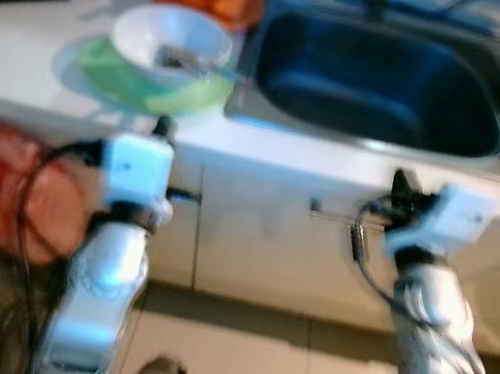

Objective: Kitchen organization

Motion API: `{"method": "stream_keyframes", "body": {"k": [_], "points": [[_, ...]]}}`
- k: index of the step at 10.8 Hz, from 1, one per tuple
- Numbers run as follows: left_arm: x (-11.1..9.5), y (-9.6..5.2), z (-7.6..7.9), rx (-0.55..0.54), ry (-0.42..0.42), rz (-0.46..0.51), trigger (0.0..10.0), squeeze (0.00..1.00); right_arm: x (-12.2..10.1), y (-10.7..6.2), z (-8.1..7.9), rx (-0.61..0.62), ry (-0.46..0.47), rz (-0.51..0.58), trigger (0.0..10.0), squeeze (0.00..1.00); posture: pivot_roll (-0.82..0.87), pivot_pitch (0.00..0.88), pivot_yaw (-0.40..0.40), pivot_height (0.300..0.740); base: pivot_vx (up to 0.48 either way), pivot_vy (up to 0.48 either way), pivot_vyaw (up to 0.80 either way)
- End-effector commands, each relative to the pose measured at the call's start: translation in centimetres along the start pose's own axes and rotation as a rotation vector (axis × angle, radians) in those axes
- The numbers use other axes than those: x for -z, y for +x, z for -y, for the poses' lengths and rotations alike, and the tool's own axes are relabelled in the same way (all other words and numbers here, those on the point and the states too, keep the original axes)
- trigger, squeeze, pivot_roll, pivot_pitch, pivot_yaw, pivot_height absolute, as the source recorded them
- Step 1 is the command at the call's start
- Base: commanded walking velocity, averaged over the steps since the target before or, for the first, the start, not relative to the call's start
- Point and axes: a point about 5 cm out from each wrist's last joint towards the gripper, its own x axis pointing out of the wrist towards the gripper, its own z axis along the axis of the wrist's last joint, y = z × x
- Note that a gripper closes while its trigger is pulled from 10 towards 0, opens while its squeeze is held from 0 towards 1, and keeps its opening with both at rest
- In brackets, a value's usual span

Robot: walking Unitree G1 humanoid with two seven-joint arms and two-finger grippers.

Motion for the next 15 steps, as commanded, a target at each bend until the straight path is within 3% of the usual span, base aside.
{"method": "stream_keyframes", "body": {"k": [1,9,10,15], "points": [[-0.4,-0.1,0.57,0.016,-0.019,0.014,10.0,0.0,-0.11,-0.28,1.07,0.032,-0.02,-0.001,10.0,0.0,0.09,0.211,-0.042,0.74,0.337,0.0,0.0],[-0.34,-0.13,1.21,0.049,0.007,0.019,10.0,0.0,-0.02,-0.3,1.03,0.026,-0.02,-0.005,10.0,0.0,0.09,0.213,-0.043,0.74,0.042,0.0,0.0],[-0.32,-0.12,1.19,0.047,0.009,0.018,10.0,1.0,-0.02,-0.3,1.02,0.026,-0.02,-0.005,10.0,0.0,0.09,0.212,-0.043,0.74,0.0,0.0,0.0],[-0.62,0.06,1.12,0.045,-0.004,0.033,10.0,1.0,-0.01,-0.21,0.96,0.021,-0.02,-0.005,10.0,0.0,0.09,0.21,-0.045,0.74,0.0,0.0,0.0]]}}
